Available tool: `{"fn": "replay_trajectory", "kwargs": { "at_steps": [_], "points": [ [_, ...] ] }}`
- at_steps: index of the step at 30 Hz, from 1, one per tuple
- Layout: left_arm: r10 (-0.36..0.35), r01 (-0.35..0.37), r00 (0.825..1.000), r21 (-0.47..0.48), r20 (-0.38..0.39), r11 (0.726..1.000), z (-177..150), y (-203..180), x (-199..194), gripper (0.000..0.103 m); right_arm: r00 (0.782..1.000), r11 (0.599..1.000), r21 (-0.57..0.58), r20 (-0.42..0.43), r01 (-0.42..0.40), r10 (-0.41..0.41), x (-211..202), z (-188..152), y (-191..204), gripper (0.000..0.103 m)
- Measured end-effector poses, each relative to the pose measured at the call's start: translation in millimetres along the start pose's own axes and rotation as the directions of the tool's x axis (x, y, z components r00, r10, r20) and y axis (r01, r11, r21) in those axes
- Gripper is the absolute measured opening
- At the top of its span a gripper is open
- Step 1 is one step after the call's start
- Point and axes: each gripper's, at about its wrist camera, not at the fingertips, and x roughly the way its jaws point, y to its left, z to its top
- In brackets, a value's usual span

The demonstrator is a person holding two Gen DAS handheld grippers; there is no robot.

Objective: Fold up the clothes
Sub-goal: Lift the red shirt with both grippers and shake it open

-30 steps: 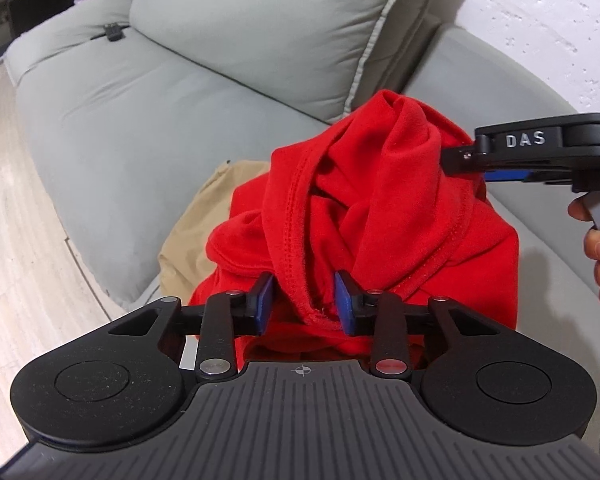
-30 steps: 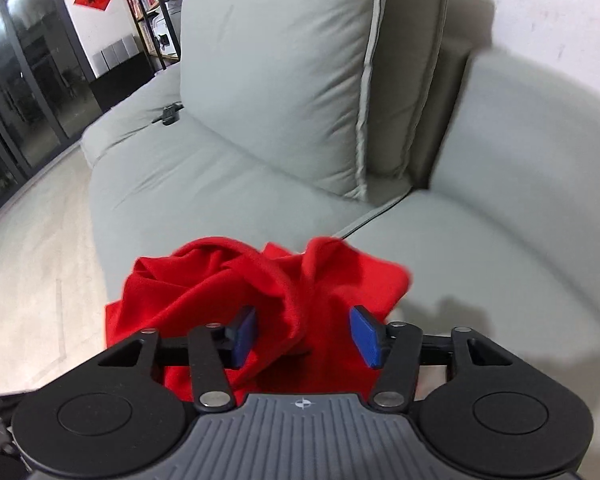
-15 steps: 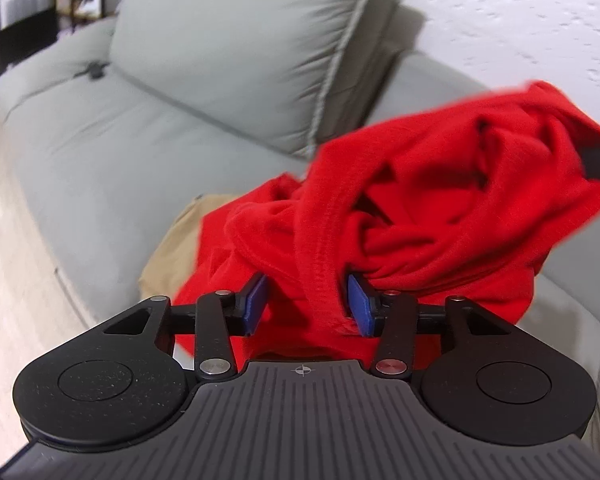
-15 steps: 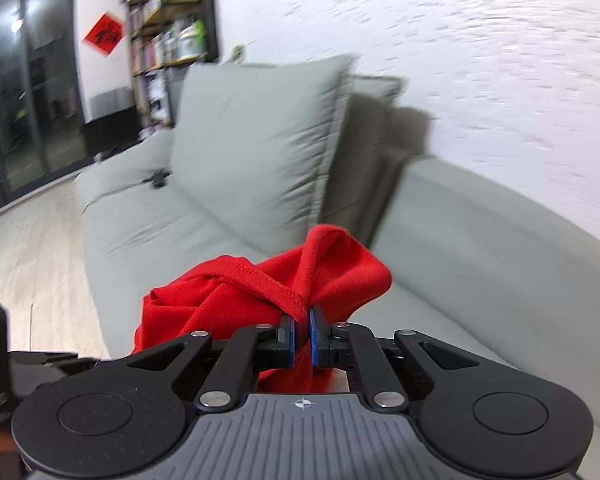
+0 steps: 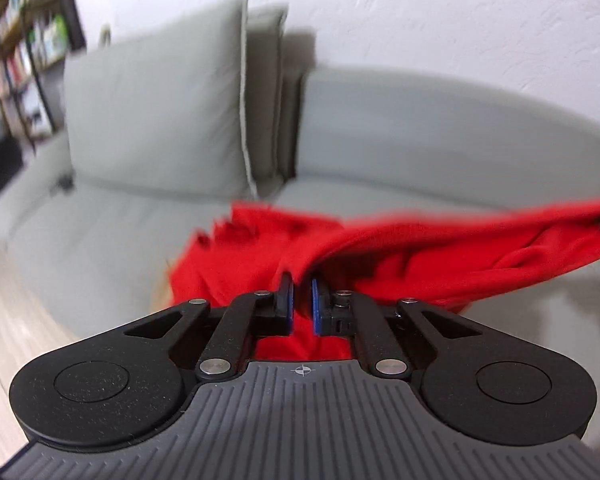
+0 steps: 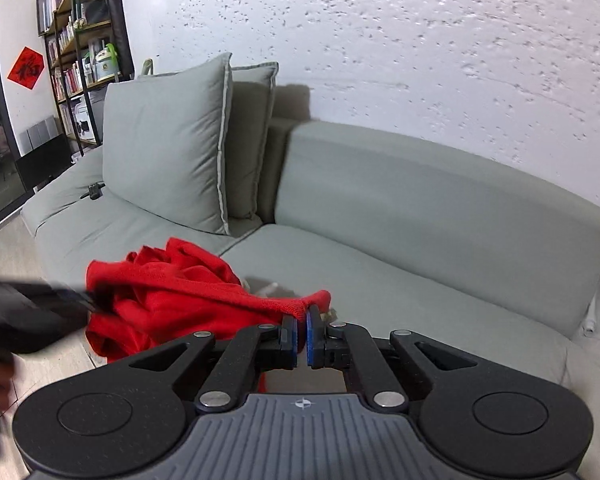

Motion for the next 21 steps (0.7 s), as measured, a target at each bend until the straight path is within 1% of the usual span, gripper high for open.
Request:
{"fn": "replay_trajectory", "kwargs": {
  "at_steps": [1, 3, 5, 6, 7, 8, 9, 10, 11, 12, 13, 14, 15, 16, 17, 18, 19, 21],
  "points": [
    [-0.004, 0.003, 0.999, 0.015, 0.035, 1.000, 9.1, 2.5, -17.9, 0.008, 1.000, 1.000, 0.004, 0.009, -0.006, 0.006, -2.3, 1.5, -0.7, 0.003],
    [0.003, -0.009, 0.993, 0.052, 0.120, 0.999, 28.1, 2.5, -52.2, 0.007, 0.998, 1.000, -0.001, 0.063, -0.026, 0.026, -13.7, 10.0, -0.7, 0.003],
    [0.003, -0.024, 0.975, 0.092, 0.224, 0.995, 50.8, -1.7, -87.6, 0.007, 0.993, 0.999, -0.024, 0.117, -0.027, 0.029, -24.5, 21.4, 3.9, 0.003],
    [0.002, -0.028, 0.969, 0.102, 0.248, 0.994, 56.5, -2.2, -95.6, 0.007, 0.988, 0.999, -0.040, 0.152, -0.022, 0.028, -32.4, 27.7, 6.3, 0.003],
    [-0.008, -0.032, 0.950, 0.122, 0.313, 0.992, 71.6, -5.8, -114.8, 0.007, 0.977, 0.998, -0.067, 0.214, -0.004, 0.018, -50.0, 38.1, 8.2, 0.003],
    [-0.020, -0.040, 0.918, 0.143, 0.397, 0.989, 89.5, -11.5, -139.8, 0.007, 0.959, 0.996, -0.086, 0.284, 0.024, 0.001, -70.8, 49.9, 8.6, 0.003],
    [-0.027, -0.049, 0.888, 0.152, 0.460, 0.987, 101.8, -16.2, -159.0, 0.007, 0.932, 0.994, -0.091, 0.362, 0.052, -0.016, -94.3, 63.4, 7.3, 0.003],
    [-0.035, -0.058, 0.853, 0.161, 0.520, 0.985, 114.2, -20.9, -178.2, 0.007, 0.910, 0.994, -0.088, 0.413, 0.068, -0.025, -109.4, 72.7, 6.2, 0.003],
    [-0.042, -0.065, 0.819, 0.165, 0.573, 0.984, 123.8, -24.1, -195.1, 0.007, 0.869, 0.993, -0.076, 0.493, 0.093, -0.044, -136.9, 84.7, 3.3, 0.003],
    [-0.047, -0.070, 0.784, 0.165, 0.619, 0.984, 131.4, -26.1, -210.4, 0.007, 0.841, 0.992, -0.068, 0.539, 0.108, -0.055, -152.3, 91.0, 1.6, 0.003],
    [-0.061, -0.073, 0.735, 0.168, 0.675, 0.983, 140.1, -30.2, -230.9, 0.007, 0.775, 0.988, -0.053, 0.627, 0.143, -0.079, -185.1, 99.3, 0.2, 0.003],
    [-0.077, -0.073, 0.685, 0.174, 0.724, 0.982, 147.4, -36.1, -251.9, 0.007, 0.702, 0.980, -0.044, 0.704, 0.192, -0.105, -217.8, 104.3, 1.6, 0.003],
    [-0.088, -0.073, 0.658, 0.179, 0.748, 0.981, 150.5, -40.3, -263.2, 0.007, 0.679, 0.976, -0.046, 0.725, 0.213, -0.114, -228.0, 105.3, 3.0, 0.003],
    [-0.104, -0.066, 0.636, 0.189, 0.765, 0.980, 152.0, -44.0, -271.9, 0.007, 0.633, 0.960, -0.058, 0.762, 0.273, -0.134, -248.3, 106.5, 7.6, 0.003],
    [-0.128, -0.053, 0.610, 0.202, 0.782, 0.978, 153.5, -48.5, -282.5, 0.007, 0.601, 0.943, -0.067, 0.785, 0.325, -0.151, -263.1, 106.8, 11.0, 0.003],
    [-0.147, -0.039, 0.596, 0.212, 0.789, 0.976, 154.0, -50.5, -287.8, 0.007, 0.592, 0.935, -0.074, 0.790, 0.348, -0.158, -272.7, 106.2, 11.5, 0.003],
    [-0.179, -0.009, 0.593, 0.228, 0.785, 0.974, 153.2, -51.6, -291.3, 0.007, 0.586, 0.926, -0.081, 0.793, 0.368, -0.163, -281.7, 105.5, 11.7, 0.003],
    [-0.234, 0.036, 0.588, 0.264, 0.774, 0.964, 144.2, -51.0, -291.8, 0.007, 0.588, 0.917, -0.093, 0.791, 0.389, -0.169, -292.2, 102.9, 10.6, 0.003]
  ]
}}
